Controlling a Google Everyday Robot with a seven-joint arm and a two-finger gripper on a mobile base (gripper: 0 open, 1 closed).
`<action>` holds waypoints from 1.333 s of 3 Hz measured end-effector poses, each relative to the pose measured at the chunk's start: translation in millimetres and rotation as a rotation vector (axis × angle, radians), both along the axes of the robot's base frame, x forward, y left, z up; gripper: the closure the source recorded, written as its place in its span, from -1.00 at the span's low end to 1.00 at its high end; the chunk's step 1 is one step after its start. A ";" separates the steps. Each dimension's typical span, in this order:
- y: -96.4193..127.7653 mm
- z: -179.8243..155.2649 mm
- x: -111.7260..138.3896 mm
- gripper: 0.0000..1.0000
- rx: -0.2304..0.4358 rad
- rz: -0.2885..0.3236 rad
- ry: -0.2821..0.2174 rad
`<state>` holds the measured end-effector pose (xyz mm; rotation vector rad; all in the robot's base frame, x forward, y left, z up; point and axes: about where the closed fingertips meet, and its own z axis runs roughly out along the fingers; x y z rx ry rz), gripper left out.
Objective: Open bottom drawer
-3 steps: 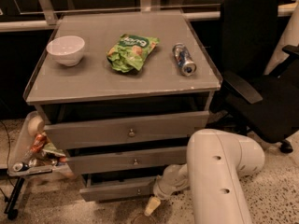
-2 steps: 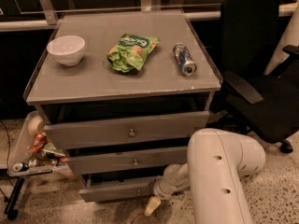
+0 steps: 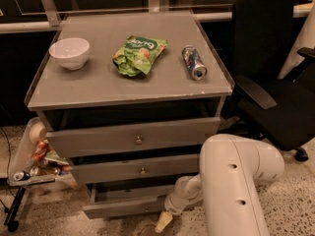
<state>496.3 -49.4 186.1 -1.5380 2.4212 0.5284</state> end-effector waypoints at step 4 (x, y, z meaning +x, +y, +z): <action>-23.4 9.7 -56.1 -1.00 -0.005 0.013 0.095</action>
Offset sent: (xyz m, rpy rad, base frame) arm -0.1198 -0.0565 0.0217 -0.0190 0.1935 0.0401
